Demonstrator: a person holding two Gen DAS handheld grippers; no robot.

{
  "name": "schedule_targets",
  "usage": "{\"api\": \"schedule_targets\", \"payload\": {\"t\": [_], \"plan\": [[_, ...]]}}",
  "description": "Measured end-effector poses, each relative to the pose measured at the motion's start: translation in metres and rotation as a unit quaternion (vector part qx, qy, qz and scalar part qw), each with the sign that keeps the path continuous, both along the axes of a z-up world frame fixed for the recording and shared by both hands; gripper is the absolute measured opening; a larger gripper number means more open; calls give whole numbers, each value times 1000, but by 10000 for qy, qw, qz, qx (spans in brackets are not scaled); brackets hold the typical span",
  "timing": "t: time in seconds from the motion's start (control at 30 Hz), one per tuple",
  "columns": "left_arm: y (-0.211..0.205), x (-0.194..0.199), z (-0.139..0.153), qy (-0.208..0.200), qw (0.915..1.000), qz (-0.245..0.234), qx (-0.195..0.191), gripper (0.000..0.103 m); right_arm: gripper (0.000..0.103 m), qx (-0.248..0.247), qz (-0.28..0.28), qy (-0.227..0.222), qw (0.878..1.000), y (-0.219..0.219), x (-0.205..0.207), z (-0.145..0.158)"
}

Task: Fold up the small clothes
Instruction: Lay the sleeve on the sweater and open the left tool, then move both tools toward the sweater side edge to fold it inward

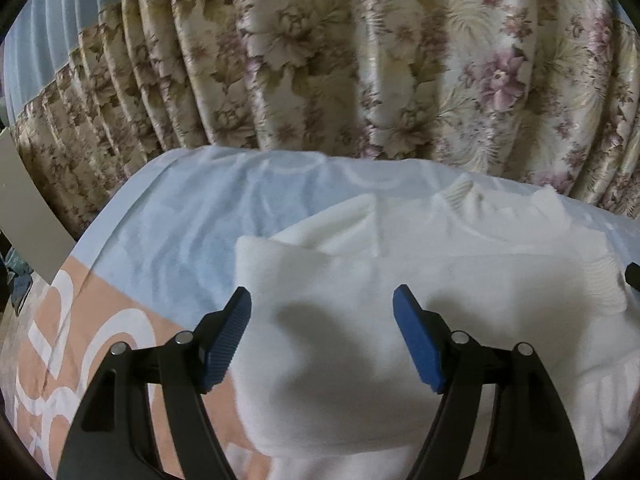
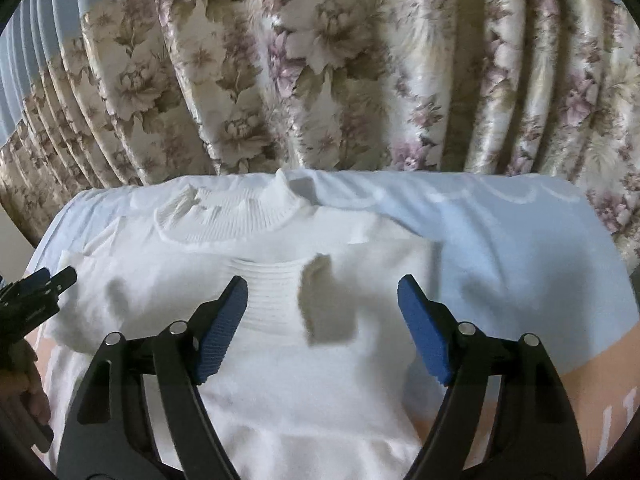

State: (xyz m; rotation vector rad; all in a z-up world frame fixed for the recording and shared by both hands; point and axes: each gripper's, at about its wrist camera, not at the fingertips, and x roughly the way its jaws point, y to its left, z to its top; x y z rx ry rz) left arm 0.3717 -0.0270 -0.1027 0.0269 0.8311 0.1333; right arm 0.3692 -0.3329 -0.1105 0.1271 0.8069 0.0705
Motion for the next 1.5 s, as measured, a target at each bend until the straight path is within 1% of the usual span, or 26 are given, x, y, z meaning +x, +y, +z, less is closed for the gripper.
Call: {"api": "schedule_targets", "payload": {"t": [0.07, 0.1, 0.17, 0.2, 0.23, 0.27, 0.3, 0.33, 0.4, 0.47, 0.53, 0.6, 0.67, 0.8, 0.87, 0.97, 1.03, 1.1, 1.17, 1.2, 1.23, 1.3, 1.37, 1.43, 1.47, 1.5], "plan": [[6, 2, -4, 37, 10000, 17, -9, 74, 74, 65, 5, 89, 9999, 2, 7, -6], [7, 2, -6, 45, 10000, 6, 0, 74, 72, 63, 22, 130, 9999, 4, 10, -8], [8, 3, -9, 48, 10000, 0, 41, 74, 63, 46, 65, 223, 9997, 7, 15, -14], [10, 4, -11, 66, 10000, -3, 28, 74, 53, 77, 117, 282, 9995, 9, 16, -17], [11, 5, -12, 91, 10000, 6, 2, 74, 38, 79, 150, 327, 9993, 11, 17, -19], [11, 6, -13, 98, 10000, 17, -4, 74, 29, 72, 195, 379, 9991, 12, 18, -22], [12, 6, -14, 100, 9999, 34, -14, 74, 16, 64, 247, 446, 9987, 14, 20, -25], [12, 6, -15, 108, 9999, 33, -35, 74, 10, 73, 264, 465, 9985, 15, 20, -26], [12, 7, -15, 97, 9999, 29, -9, 74, 7, 117, 300, 439, 9985, 13, 18, -26], [13, 8, -15, 96, 10000, 14, 15, 74, 6, 90, 247, 369, 9990, 9, 16, -22], [13, 9, -14, 95, 9999, 26, 49, 74, 6, -63, 65, 205, 9997, 2, 13, -13], [12, 11, -13, 95, 9999, 13, 61, 74, 6, -206, -98, 139, 9996, -7, 11, -9], [10, 12, -13, 97, 9999, -18, 117, 74, 6, -272, -303, 165, 9990, -22, 8, -8], [1, 19, -19, 201, 9995, -86, 234, 76, 6, -356, -516, 313, 9975, -44, -2, -14], [-4, 21, -22, 218, 9991, -102, 339, 79, 6, -368, -601, 348, 9969, -53, -7, -17], [-6, 22, -28, 235, 9983, -93, 532, 86, 6, -382, -592, 468, 9964, -55, -9, -27], [-3, 22, -30, 216, 9981, -100, 568, 92, 7, -438, -554, 541, 9960, -52, -9, -34], [1, 22, -28, 221, 9977, -127, 629, 93, 8, -453, -557, 560, 9958, -51, -11, -35], [5, 18, -23, 210, 9981, -237, 524, 93, 14, -402, -573, 500, 9963, -52, -13, -32], [7, 14, -19, 204, 9983, -286, 471, 93, 30, -294, -597, 463, 9967, -53, -16, -28], [10, 7, -13, 160, 9984, -327, 438, 92, 42, -216, -602, 417, 9971, -54, -21, -24], [15, -12, -2, 25, 9985, -342, 436, 92, 45, -125, -552, 227, 9981, -54, -37, -11], [22, -34, 8, -61, 9987, -359, 356, 92, 48, -48, -457, 33, 9989, -53, -61, 2], [30, -67, 20, -226, 9987, -308, 327, 92, 49, 15, -397, -153, 9991, -51, -94, 14], [32, -79, 23, -262, 9988, -292, 307, 92, 49, 40, -354, -194, 9992, -49, -103, 17], [37, -98, 27, -315, 9988, -243, 273, 92, 50, 33, -312, -265, 9992, -47, -123, 22]]}}
